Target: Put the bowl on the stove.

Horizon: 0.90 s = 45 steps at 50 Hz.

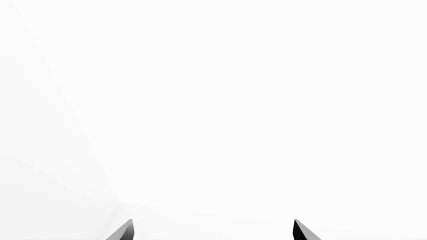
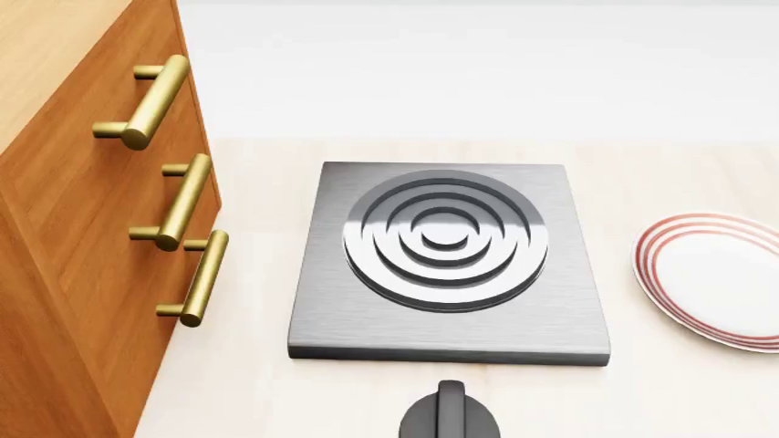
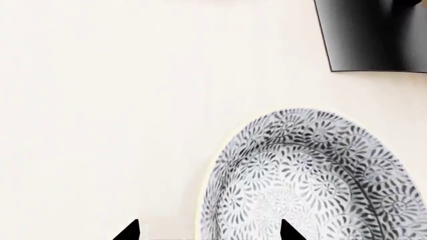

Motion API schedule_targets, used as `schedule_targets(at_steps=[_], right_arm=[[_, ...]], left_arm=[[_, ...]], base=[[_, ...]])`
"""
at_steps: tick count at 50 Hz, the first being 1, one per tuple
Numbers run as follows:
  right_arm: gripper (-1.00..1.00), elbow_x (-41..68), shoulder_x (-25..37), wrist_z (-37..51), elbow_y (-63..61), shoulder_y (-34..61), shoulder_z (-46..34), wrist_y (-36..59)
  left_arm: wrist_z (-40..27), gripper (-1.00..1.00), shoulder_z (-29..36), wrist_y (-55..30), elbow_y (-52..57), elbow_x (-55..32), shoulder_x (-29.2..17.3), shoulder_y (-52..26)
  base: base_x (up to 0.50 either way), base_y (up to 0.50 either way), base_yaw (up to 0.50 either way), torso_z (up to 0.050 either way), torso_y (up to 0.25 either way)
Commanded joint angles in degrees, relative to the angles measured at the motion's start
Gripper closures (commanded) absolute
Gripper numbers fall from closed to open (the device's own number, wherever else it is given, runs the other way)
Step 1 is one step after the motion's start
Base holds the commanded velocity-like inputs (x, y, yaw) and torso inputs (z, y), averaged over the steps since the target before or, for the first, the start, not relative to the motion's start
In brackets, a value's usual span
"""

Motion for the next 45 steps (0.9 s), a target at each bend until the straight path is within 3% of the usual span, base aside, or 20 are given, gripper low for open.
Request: schedule_targets(at_steps=[1,16,17,45], right_arm=[[-1.0,-2.97,-1.62,-0.81,-0.13,-0.38,0.43,-1.5],[-1.0,-4.39,-1.64,-0.4,-0.26,-1.9,0.56,-3.07],[1.0,-4.78,-1.63,-0.39,-0.45,-2.3,0.53,-3.62],[1.0,-5.57,-2.54,0.03,-0.67,-4.06,3.29,-6.57]], left_arm=[[0.66,-1.0,-1.42,0.54,-0.5,2.04,1.13,-0.03],[0.35,-1.0,-0.81,0.43,-0.57,2.02,0.87,-0.59],[0.29,-1.0,-0.92,0.41,-0.5,1.9,0.78,-0.66],[-0.13,-1.0,0.01,0.63,-0.46,2.07,0.48,-1.17]], base=[[0.0,0.0,0.0,0.0,0.0],[0.0,0.0,0.0,0.0,0.0],[0.0,0.0,0.0,0.0,0.0],[0.0,0.0,0.0,0.0,0.0]])
